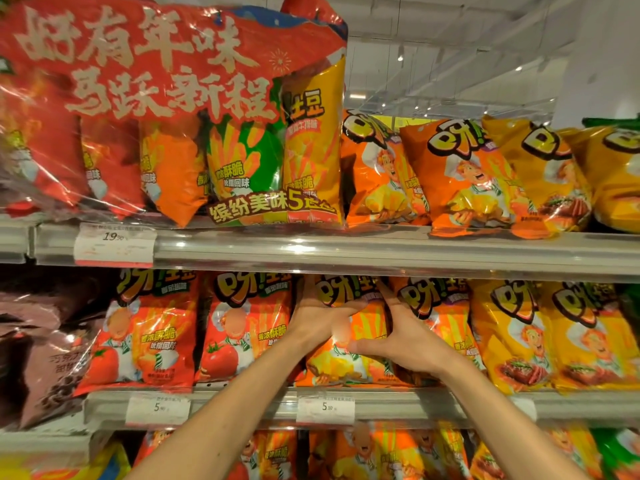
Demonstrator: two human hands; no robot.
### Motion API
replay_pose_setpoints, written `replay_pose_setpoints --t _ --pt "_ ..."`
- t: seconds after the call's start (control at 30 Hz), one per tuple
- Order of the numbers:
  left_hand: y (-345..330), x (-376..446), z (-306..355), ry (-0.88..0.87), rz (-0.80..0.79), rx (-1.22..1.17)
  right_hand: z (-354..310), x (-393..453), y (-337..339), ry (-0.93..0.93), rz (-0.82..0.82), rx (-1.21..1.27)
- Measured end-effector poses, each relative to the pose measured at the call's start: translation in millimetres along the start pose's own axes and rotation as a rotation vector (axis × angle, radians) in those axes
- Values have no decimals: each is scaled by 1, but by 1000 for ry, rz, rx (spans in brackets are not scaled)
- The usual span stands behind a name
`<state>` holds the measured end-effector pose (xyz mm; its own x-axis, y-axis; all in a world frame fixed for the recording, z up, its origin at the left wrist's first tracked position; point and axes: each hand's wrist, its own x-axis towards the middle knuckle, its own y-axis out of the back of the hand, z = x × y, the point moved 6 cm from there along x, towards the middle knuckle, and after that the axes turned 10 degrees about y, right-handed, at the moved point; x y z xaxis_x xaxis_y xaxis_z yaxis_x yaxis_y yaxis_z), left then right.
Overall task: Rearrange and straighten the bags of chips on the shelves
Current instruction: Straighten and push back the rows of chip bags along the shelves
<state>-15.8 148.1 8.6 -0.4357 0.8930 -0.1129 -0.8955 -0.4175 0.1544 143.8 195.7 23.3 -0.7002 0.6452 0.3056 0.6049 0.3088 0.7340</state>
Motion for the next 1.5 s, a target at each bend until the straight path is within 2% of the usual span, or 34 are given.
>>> replay_pose_setpoints --t 0.03,0.1,0.2,0.27,0.37,0.43,0.5,0.57,0.63,0.77,0.83,1.1,1.3,1.4,1.5 --pt "-2 3 -1 20 -31 -21 0 -1 0 -8 -1 -7" --pt "0 0 2 33 7 37 0 -1 -1 -17 -1 -13" --pt "8 -17 11 -59 119 227 1 -1 -2 -5 14 1" --pt "15 -33 11 -141 140 401 1 -2 -4 -9 12 -16" --pt "33 -56 6 -384 166 641 1 -5 -9 -40 -6 -53" --pt "53 -79 11 -611 298 760 -5 -6 -13 -52 -3 -105" --pt "73 -89 12 -765 479 906 -18 -4 -19 -62 22 -172" --pt "89 -84 6 -737 603 1047 -32 3 -26 -96 72 -265" --pt "100 -75 -1 -639 665 1162 -40 12 -30 -157 131 -320" --pt "104 -55 -19 -492 573 1237 -35 22 -34 -261 140 -330" --pt "104 -47 -27 -499 555 1249 -30 22 -35 -270 159 -332" --pt "110 -43 -33 -552 631 1277 -21 15 -37 -192 464 -246" --pt "122 -33 -37 -539 607 1301 -22 21 -49 -168 529 -211" --pt "124 -34 -38 -553 586 1317 -28 20 -49 -145 505 -314" --pt "125 -38 -35 -532 645 1295 -43 16 -53 5 484 -588"
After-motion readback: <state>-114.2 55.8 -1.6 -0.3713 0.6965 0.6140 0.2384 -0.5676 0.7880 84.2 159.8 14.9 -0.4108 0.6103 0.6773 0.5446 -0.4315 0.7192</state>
